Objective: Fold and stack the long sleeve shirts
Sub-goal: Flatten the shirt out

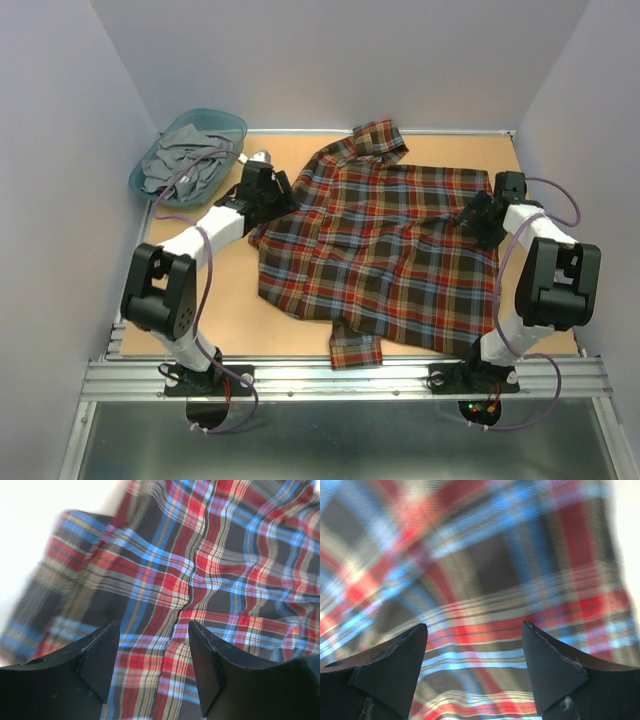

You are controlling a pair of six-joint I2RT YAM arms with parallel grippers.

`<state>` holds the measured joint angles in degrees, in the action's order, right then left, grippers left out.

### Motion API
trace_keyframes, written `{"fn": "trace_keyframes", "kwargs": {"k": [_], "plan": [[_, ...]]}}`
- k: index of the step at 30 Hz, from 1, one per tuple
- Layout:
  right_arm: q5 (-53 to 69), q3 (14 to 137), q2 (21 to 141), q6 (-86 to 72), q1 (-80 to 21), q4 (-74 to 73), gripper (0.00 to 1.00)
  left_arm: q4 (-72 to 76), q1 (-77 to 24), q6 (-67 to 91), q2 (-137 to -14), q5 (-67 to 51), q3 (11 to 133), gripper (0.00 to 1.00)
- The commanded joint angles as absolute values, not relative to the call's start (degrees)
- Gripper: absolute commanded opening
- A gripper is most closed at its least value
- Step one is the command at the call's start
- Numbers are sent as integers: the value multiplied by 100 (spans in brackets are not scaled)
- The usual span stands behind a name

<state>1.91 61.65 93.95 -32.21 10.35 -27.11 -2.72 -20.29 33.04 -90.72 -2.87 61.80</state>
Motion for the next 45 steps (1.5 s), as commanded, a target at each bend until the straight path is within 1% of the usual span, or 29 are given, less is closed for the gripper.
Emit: {"fn": "trace_keyframes", "kwargs": {"k": [1,6,11,15,23,30,34,38,39,41,42,44,45], "plan": [[387,5757,9150,-3410,1309,-2769,79,130,-2188,3382,-9683,-282,6548,66],[493,5353,9141,-3577,1677,-2777,74,343,-2145,3779,-10186,-79,6452,60],[247,5098,9114,-3621,1995,-2769,69,536,-1960,4095,-10380,-184,6126,59],[150,5255,9368,-3700,2021,-2707,66,598,-1758,4227,-10459,-246,5977,59],[18,6116,10370,-3937,2030,-2549,64,615,-1336,4456,-10749,-290,6257,59],[-413,7371,11266,-3946,2030,-2558,63,563,-1072,4729,-11232,-518,7064,59],[-326,7699,11207,-3736,2013,-2566,64,554,-1072,4580,-11198,-694,7469,64],[-386,7752,10575,-3096,1724,-2645,68,422,-1072,4158,-10662,-651,7559,74],[-395,7656,10260,-2955,1470,-2715,70,387,-1081,4044,-10531,-598,7541,77],[-430,7515,9889,-2717,1127,-2803,73,256,-1081,3737,-10075,-502,7410,79],[-483,7323,9522,-2498,690,-2873,75,159,-1090,3544,-9768,-388,7287,83],[-527,7129,9212,-2225,143,-2935,77,27,-1099,3315,-9450,-186,7164,84],[-519,6945,8924,-2154,-451,-2979,80,9,-1116,3226,-9300,-124,7033,85]]}}
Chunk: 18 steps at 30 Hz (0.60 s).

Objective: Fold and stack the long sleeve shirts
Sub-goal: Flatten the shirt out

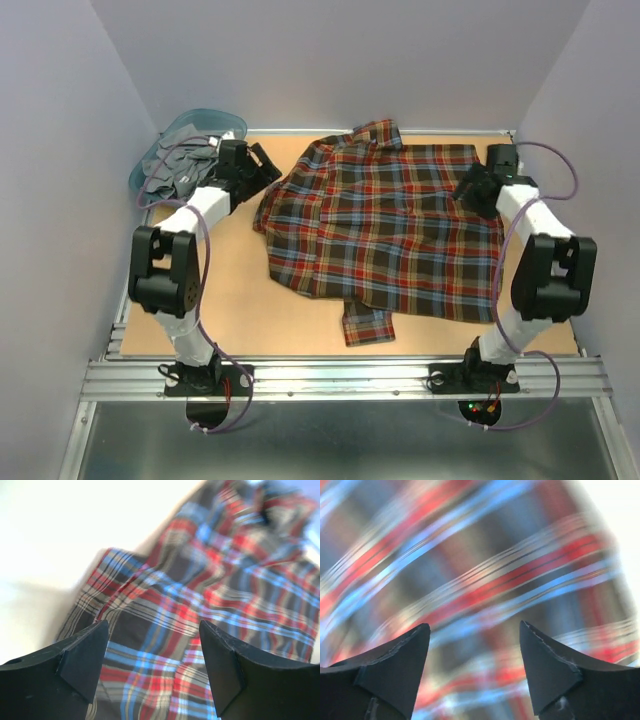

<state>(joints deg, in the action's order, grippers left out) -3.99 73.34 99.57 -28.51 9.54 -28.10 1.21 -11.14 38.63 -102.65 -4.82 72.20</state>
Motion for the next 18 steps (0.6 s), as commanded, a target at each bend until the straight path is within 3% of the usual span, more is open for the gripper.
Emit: {"fn": "trace_keyframes", "kwargs": {"k": [1,4,11,18], "plan": [[-519,6856,8825,-2110,-788,-2997,81,-200,-1116,3034,-9012,-53,6962,86],[-554,6654,8535,-2074,-2071,-3120,83,-430,-1125,2752,-8597,324,6655,92],[-1001,6320,8648,-2757,-5216,-3348,82,-1212,-1125,2277,-7289,878,5977,92],[-1212,6021,9035,-3796,-6397,-3524,75,-1494,-1125,2180,-6539,967,5582,92]]}}
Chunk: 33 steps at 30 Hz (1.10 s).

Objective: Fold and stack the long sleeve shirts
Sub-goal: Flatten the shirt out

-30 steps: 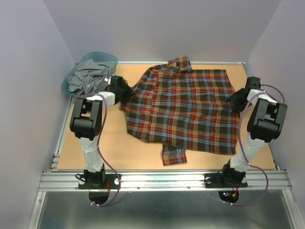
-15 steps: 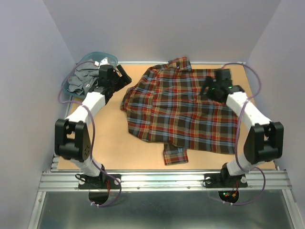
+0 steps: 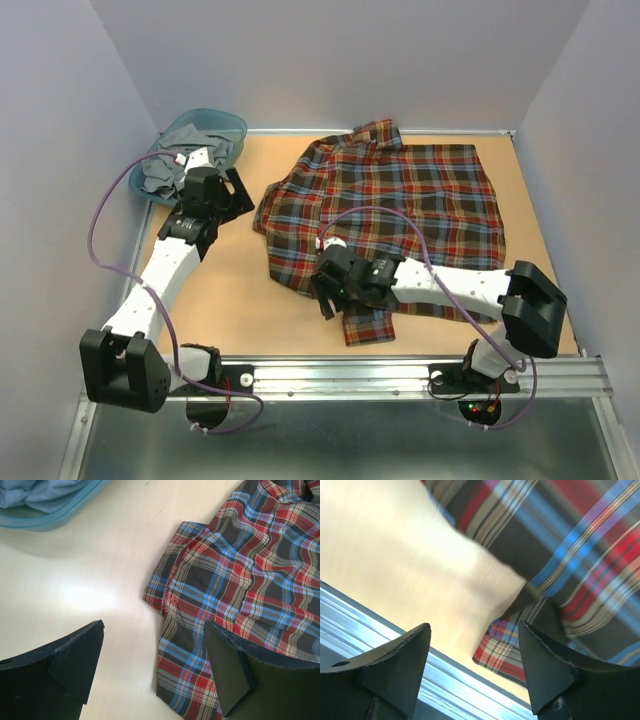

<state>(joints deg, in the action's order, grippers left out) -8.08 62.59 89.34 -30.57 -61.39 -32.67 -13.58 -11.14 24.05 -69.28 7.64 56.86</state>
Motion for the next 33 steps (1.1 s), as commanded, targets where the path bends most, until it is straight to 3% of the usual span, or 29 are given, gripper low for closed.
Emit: {"fn": "trace_keyframes", "kwargs": {"k": [1,12,14,17,18,21,29,33], "plan": [[-1230,6003,9079,-3866,-6477,-3542,71,-1494,-1125,2180,-6504,949,5546,92],[-1907,5818,9825,-4737,-6855,-3920,63,-1503,-1125,2136,-6416,818,5379,92],[-2030,5818,9914,-4729,-6855,-3920,58,-1494,-1125,2171,-6451,782,5396,92],[-2118,5976,10002,-4588,-6855,-3972,33,-1477,-1125,2180,-6504,738,5423,91],[-2075,6046,9924,-4518,-6855,-3981,20,-1459,-1125,2188,-6504,738,5432,91],[-1899,6317,9582,-4238,-6855,-4156,2,-1415,-1125,2180,-6530,773,5475,90],[-1899,7933,8465,-2876,-6855,-4991,1,-1319,-1125,2294,-6793,773,5800,90],[-1348,8742,8209,-2296,-6855,-5177,1,-1327,-1125,2329,-6882,765,5941,89]]}}
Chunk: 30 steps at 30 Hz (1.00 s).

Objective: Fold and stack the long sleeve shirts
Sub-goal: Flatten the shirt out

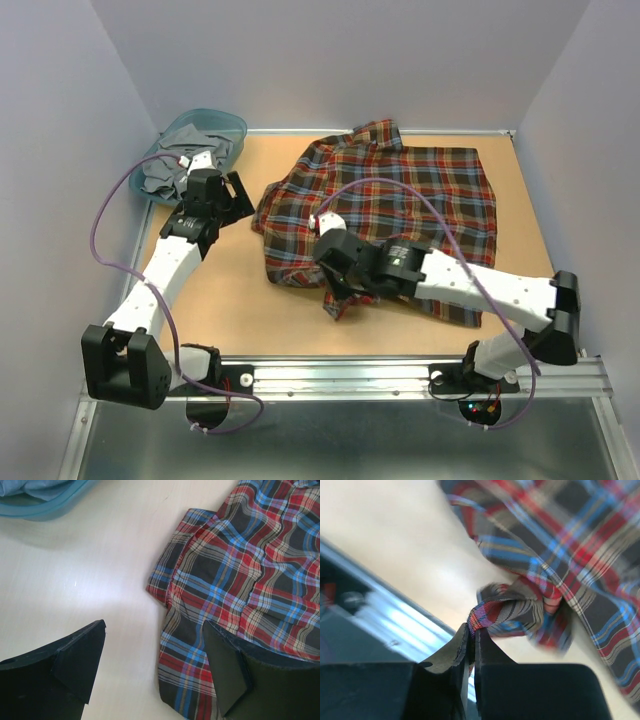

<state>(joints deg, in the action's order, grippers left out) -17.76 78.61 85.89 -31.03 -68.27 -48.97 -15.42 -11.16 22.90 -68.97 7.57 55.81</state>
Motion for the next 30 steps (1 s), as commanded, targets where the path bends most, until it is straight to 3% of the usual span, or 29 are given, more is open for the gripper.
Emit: {"fn": "trace_keyframes", "kwargs": {"k": [1,11,21,23,24,25,28,30], "plan": [[-1179,8893,8174,-2181,-6855,-5177,1,-1336,-1125,2329,-6899,773,5976,89],[948,10423,8077,-1231,-6855,-5177,0,-1380,-1125,2355,-7013,791,5977,89],[907,8834,8937,-1221,-6855,-4975,2,-1327,-1134,2391,-6996,589,5573,89],[765,8798,9201,-1239,-6855,-4931,21,-1301,-1134,2391,-7031,493,5494,89],[747,8885,9446,-1178,-6847,-4948,46,-1292,-1142,2391,-7049,379,5493,89],[756,8938,9509,-1126,-6847,-4940,56,-1292,-1160,2382,-7058,343,5467,89],[555,9044,9598,-1037,-6663,-4948,81,-1275,-1300,2373,-7154,211,5388,89],[396,8992,9554,-1090,-6409,-4940,84,-1257,-1397,2373,-7216,158,5344,89]]}}
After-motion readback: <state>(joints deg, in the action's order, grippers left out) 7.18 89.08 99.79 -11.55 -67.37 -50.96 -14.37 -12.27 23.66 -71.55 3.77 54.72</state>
